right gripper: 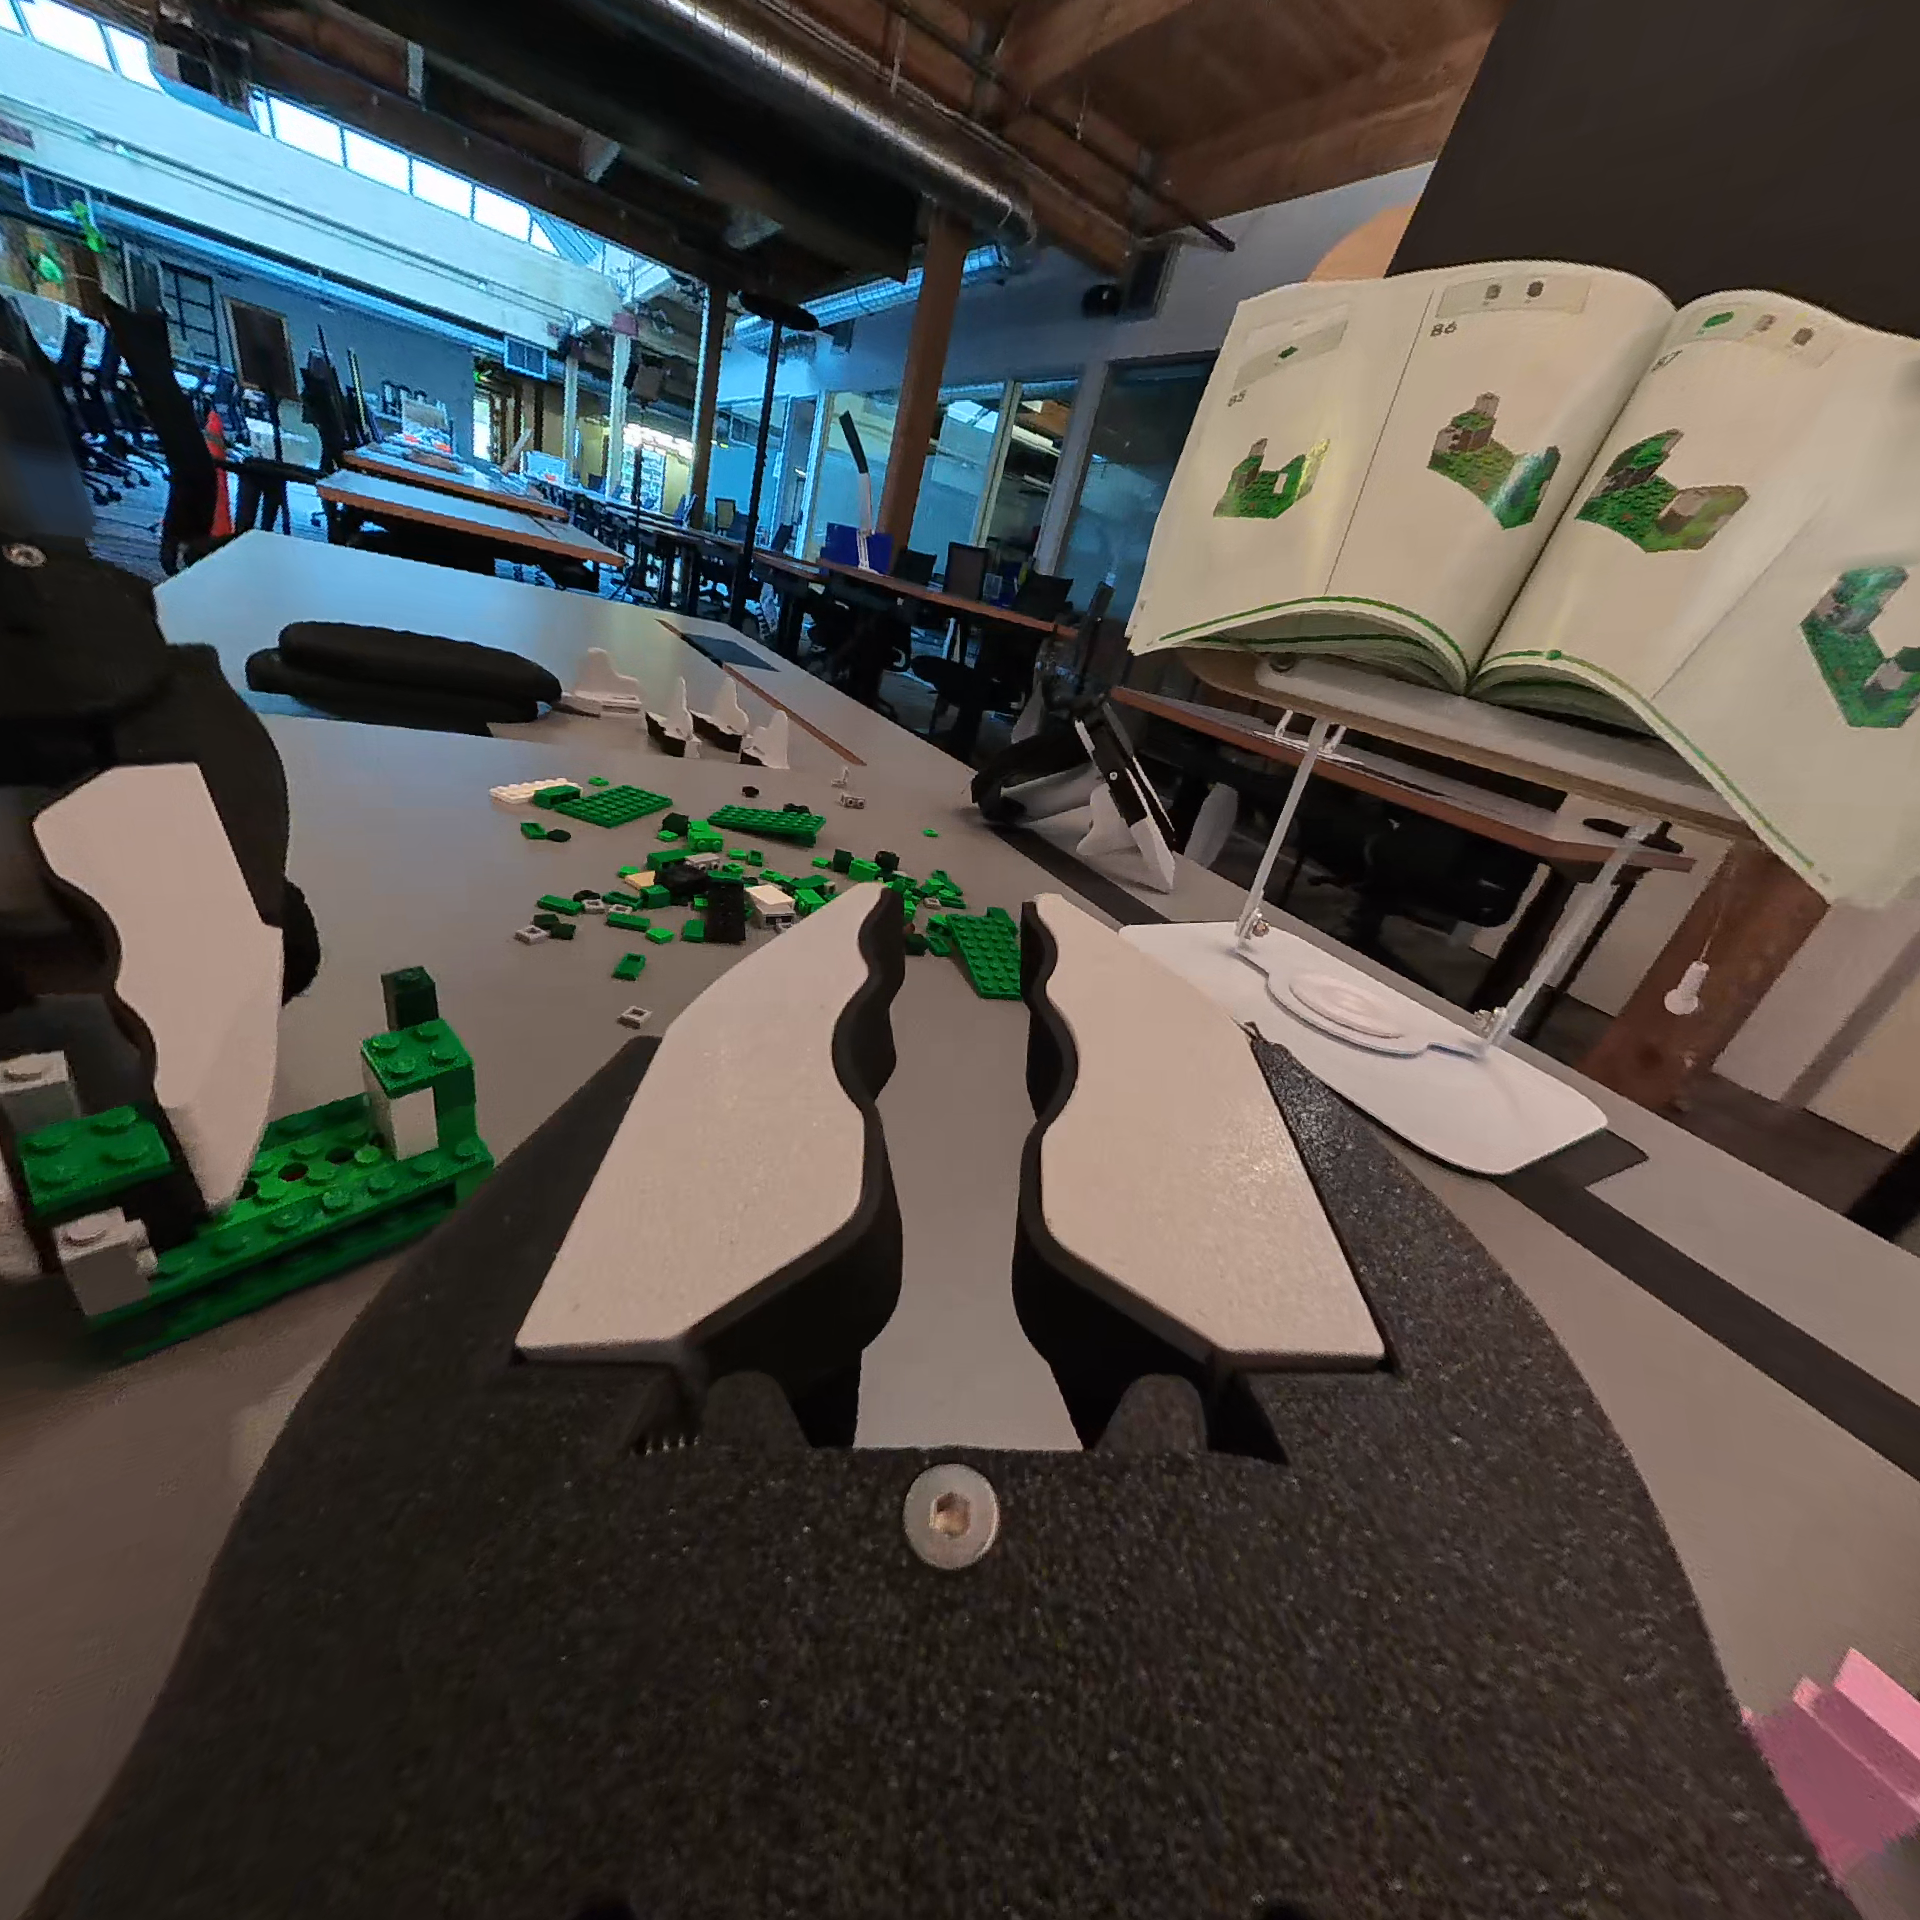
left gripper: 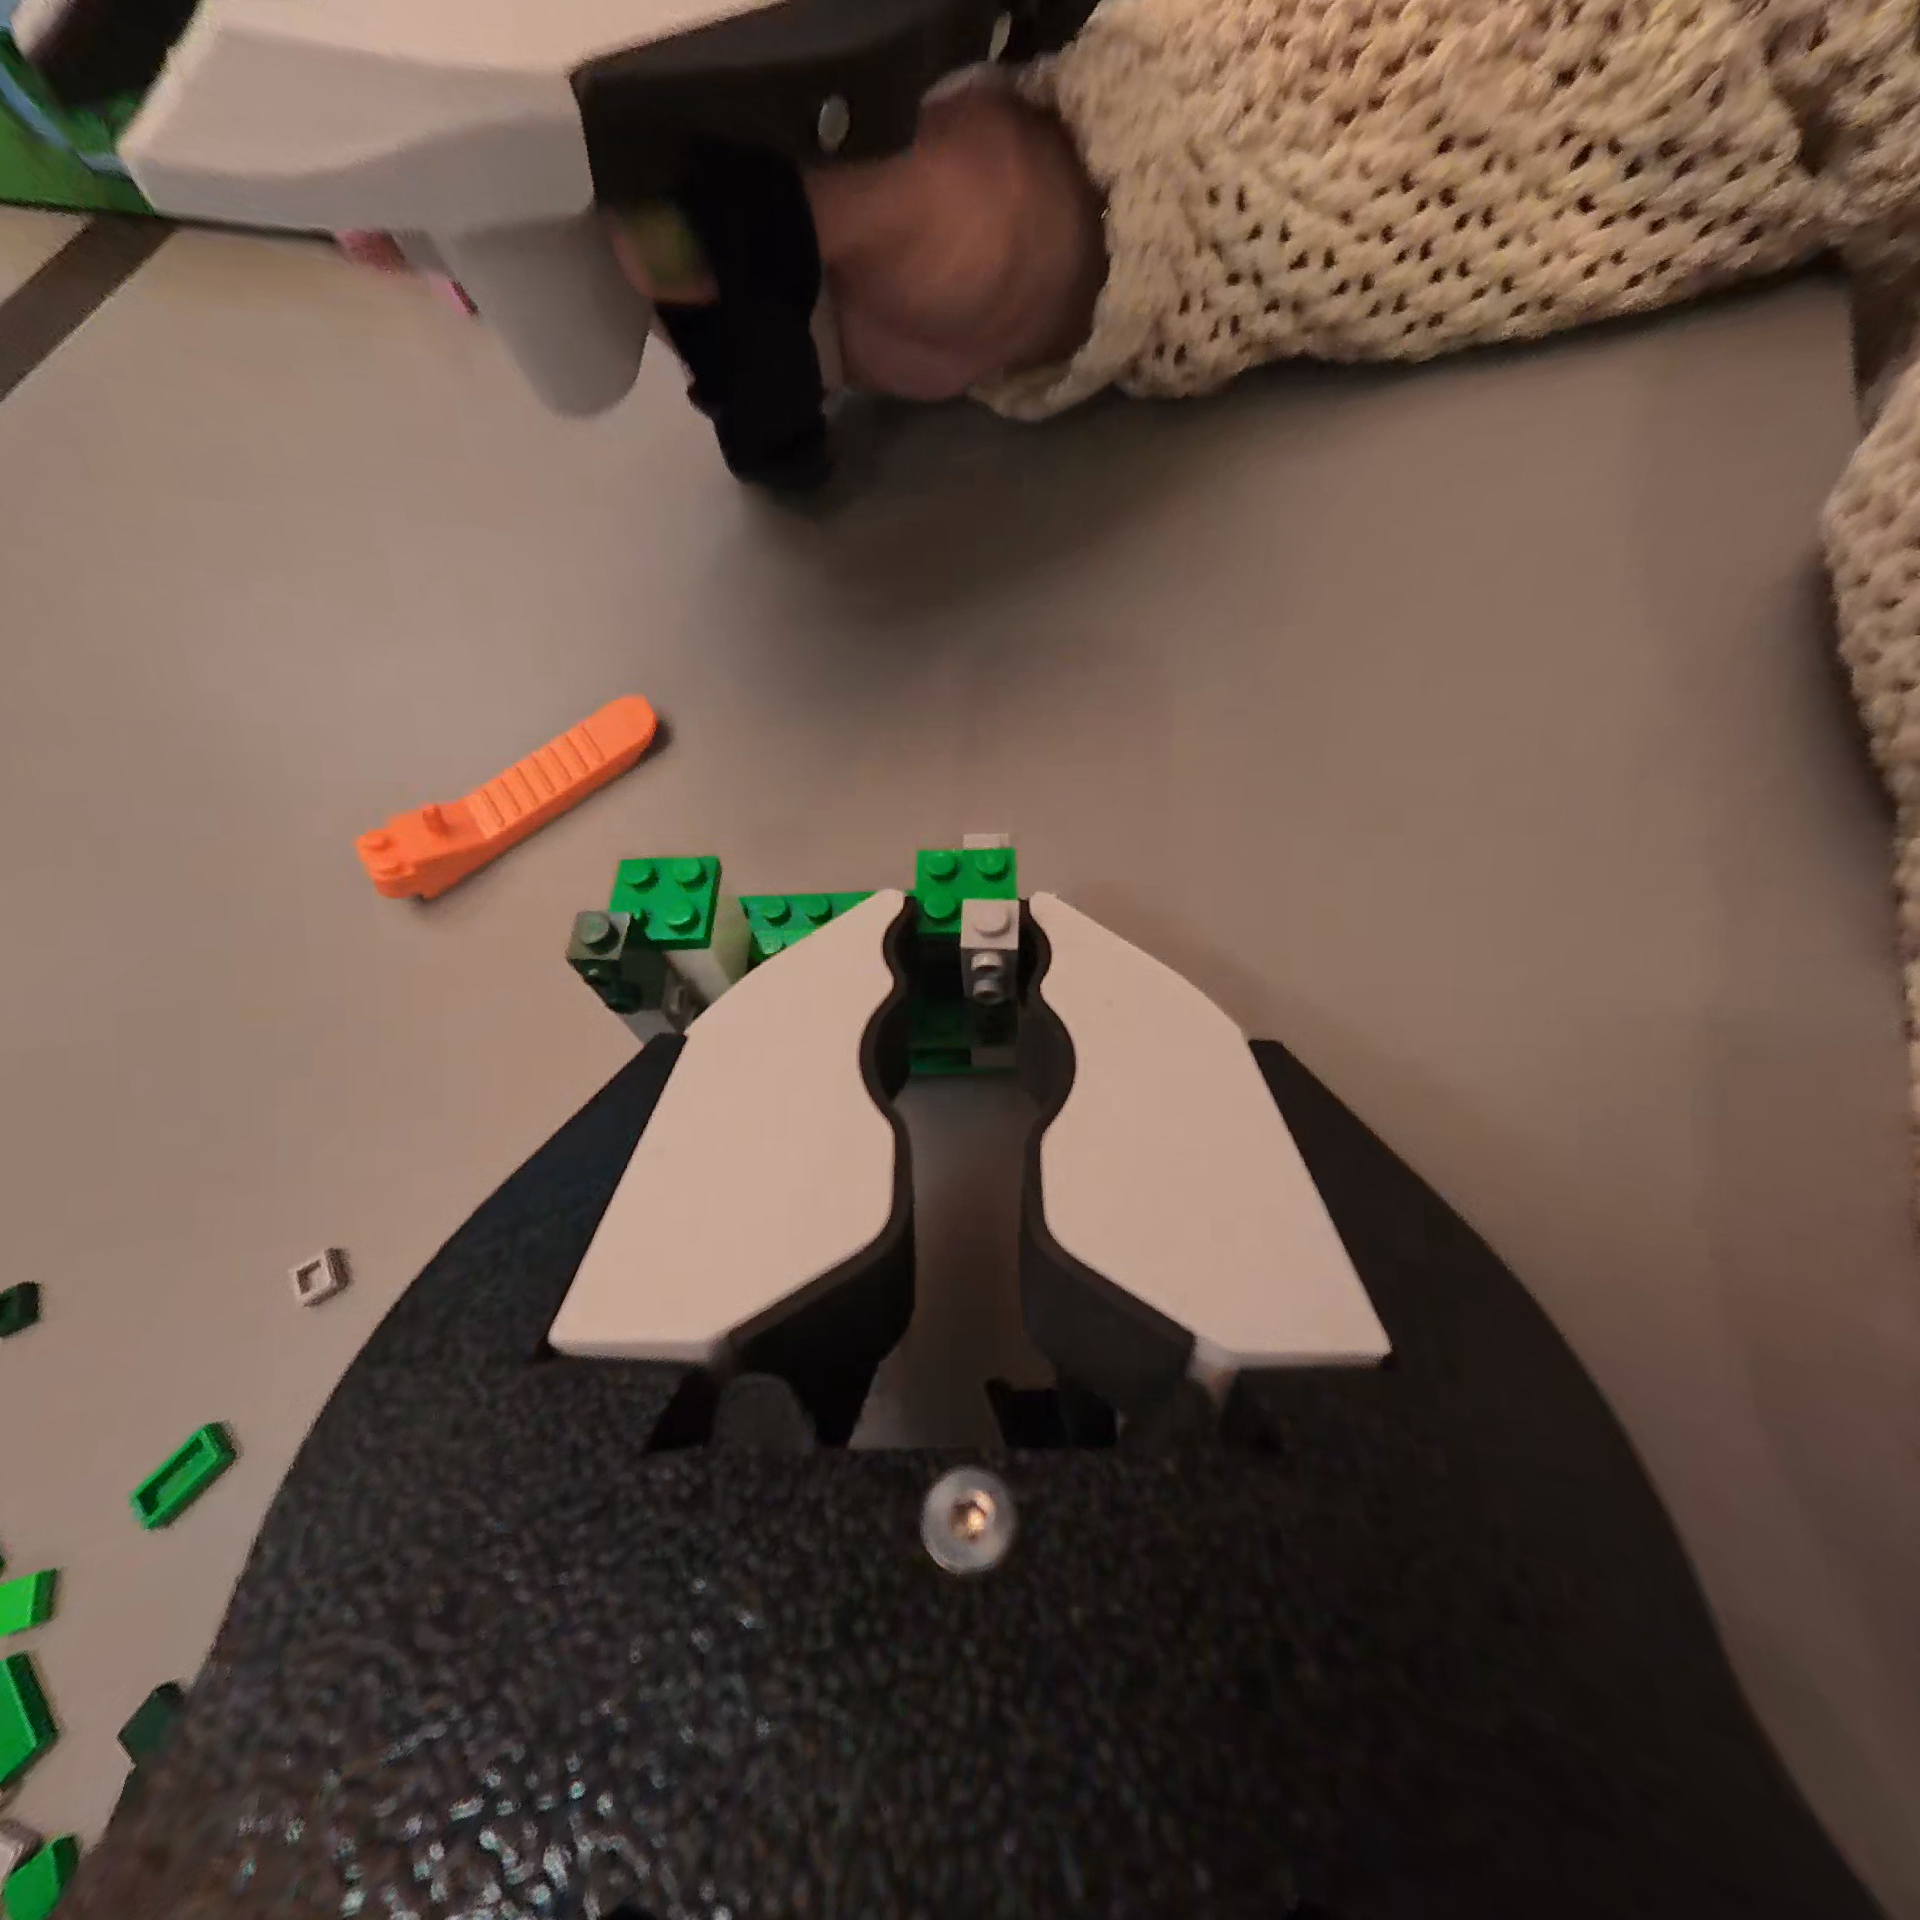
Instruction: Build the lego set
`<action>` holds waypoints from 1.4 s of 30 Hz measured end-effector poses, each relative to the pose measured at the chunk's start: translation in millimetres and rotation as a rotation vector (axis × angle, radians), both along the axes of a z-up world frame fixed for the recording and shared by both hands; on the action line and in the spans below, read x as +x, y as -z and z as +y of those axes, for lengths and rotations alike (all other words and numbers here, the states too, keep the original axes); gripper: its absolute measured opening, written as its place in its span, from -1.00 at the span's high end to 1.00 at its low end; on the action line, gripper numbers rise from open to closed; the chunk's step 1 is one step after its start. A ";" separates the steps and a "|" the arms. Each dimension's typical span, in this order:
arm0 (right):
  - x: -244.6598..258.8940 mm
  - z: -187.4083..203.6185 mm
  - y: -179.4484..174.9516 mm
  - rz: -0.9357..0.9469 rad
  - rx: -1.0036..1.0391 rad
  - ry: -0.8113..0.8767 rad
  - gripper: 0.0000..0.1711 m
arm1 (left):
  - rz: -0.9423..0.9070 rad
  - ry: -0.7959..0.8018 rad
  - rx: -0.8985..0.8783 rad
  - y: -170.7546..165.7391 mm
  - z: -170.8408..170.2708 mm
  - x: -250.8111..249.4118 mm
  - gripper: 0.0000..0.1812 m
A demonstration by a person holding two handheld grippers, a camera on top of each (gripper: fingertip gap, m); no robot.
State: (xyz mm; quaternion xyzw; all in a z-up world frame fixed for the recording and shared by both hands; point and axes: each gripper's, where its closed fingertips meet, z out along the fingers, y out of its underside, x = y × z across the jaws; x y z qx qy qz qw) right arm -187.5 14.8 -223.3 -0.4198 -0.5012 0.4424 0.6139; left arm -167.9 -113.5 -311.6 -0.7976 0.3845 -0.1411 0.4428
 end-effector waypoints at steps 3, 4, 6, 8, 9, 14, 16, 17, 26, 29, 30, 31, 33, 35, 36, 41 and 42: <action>0.3 1.9 -0.9 0.005 -0.017 -0.001 0.77 | -0.005 -0.007 -0.005 0.8 0.6 -0.7 0.81; 0.4 2.2 -1.1 0.007 -0.021 0.000 0.78 | -0.008 -0.008 -0.010 1.1 0.7 -1.1 0.81; 0.3 2.2 -1.3 0.007 -0.021 0.000 0.79 | -0.013 -0.013 -0.016 1.5 1.4 -2.1 0.81; -0.1 1.2 -1.1 0.004 -0.012 -0.002 0.80 | -0.007 -0.011 -0.012 1.8 1.6 -2.7 0.81; -0.4 0.4 -0.9 0.002 -0.006 -0.002 0.80 | -0.004 -0.008 -0.010 2.0 1.6 -3.1 0.81; -1.2 -2.4 -0.3 -0.004 0.011 -0.011 0.81 | -0.009 -0.007 -0.006 2.9 2.8 -4.7 0.81; -1.1 -2.4 -0.7 -0.002 0.008 -0.015 0.81 | -0.016 -0.002 -0.007 3.2 3.0 -5.1 0.81; -1.0 -2.3 -0.8 -0.001 0.005 -0.017 0.81 | -0.024 0.000 -0.010 3.2 3.3 -5.0 0.81; 0.2 -1.6 -2.3 0.010 -0.009 -0.024 0.82 | -0.049 -0.018 0.017 0.5 6.1 -7.3 0.69; 0.6 -1.7 -2.6 0.012 -0.009 -0.025 0.82 | -0.076 -0.023 0.003 -3.0 -1.1 -8.5 0.61; 0.6 -1.6 -2.6 0.013 -0.010 -0.026 0.82 | -0.085 -0.025 0.005 -5.1 -5.1 -9.9 0.60; 0.7 -1.5 -2.7 0.013 -0.011 -0.026 0.82 | -0.097 -0.030 0.010 -7.8 -9.8 -11.9 0.59; 0.8 -1.4 -2.8 0.014 -0.011 -0.026 0.83 | -0.133 -0.058 0.021 -14.5 -20.2 -19.8 0.59; 0.8 -1.5 -2.7 0.013 -0.009 -0.025 0.83 | -0.180 -0.098 0.034 -21.5 -31.2 -32.3 0.60; 0.7 -1.7 -2.7 0.013 -0.007 -0.025 0.83 | -0.201 -0.129 0.047 -24.7 -35.5 -41.4 0.61; 0.4 -1.4 -2.3 0.010 -0.003 -0.019 0.83 | -0.215 -0.442 0.137 -33.5 -41.1 -118.1 0.71; 0.4 -1.1 -2.3 0.010 -0.004 -0.017 0.83 | -0.201 -0.530 0.152 -34.6 -40.6 -138.4 0.72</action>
